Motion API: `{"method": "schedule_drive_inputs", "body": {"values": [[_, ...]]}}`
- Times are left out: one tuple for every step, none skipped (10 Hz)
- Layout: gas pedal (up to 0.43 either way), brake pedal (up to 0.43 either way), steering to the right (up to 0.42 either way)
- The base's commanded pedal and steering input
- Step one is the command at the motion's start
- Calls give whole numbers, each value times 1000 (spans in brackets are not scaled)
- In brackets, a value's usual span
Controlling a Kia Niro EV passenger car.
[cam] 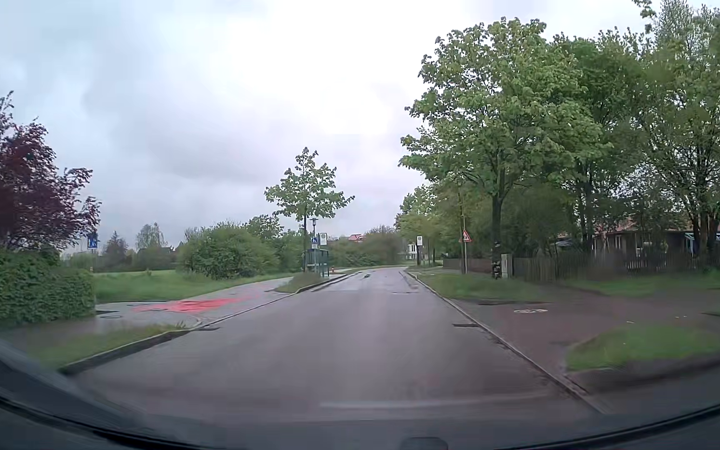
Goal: Follow the waypoints while adhering to traffic rules and regulations
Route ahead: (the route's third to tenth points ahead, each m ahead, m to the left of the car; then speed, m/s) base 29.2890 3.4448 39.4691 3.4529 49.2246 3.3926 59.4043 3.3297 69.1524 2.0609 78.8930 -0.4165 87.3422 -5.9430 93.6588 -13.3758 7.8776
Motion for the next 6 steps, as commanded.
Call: {"method": "schedule_drive_inputs", "body": {"values": [[130,0,1],[130,0,4],[130,0,5],[130,0,6],[130,0,6],[130,0,6]]}}
